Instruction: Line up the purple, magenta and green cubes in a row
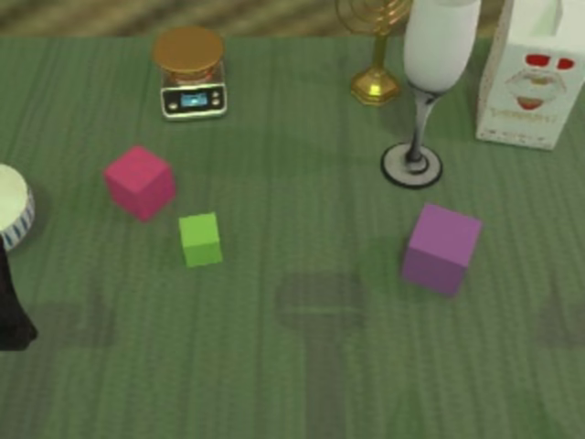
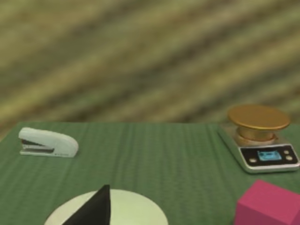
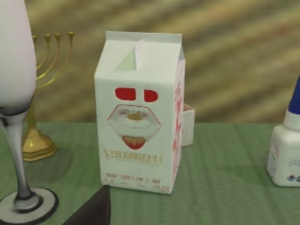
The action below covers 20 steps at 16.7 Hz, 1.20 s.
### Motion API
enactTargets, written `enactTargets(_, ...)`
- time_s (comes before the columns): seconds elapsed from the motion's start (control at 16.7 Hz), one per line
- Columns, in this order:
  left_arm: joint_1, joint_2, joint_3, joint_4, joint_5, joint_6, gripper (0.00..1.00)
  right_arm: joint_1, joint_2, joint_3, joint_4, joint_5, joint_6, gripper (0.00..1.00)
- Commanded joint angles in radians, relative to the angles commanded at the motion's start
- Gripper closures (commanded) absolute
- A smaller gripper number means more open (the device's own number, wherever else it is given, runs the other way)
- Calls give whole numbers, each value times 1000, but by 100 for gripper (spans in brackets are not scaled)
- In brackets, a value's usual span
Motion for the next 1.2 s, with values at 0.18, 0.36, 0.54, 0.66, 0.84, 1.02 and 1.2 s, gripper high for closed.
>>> enactTargets(0.18,-3,10,10,-7,1,-4,0,0,0,0,0,0,0,0)
enactTargets(0.36,-27,104,103,-69,3,-38,0,0,0,0,0,0,0,0)
enactTargets(0.54,-68,293,282,-184,3,-99,0,0,0,0,0,0,0,0)
enactTargets(0.66,-101,472,431,-282,2,-150,0,0,0,0,0,0,0,0)
enactTargets(0.84,-157,802,679,-452,0,-233,0,0,0,0,0,0,0,0)
enactTargets(1.02,-217,1156,933,-631,0,-319,0,0,0,0,0,0,0,0)
enactTargets(1.2,-275,1475,1171,-803,0,-402,0,0,0,0,0,0,0,0)
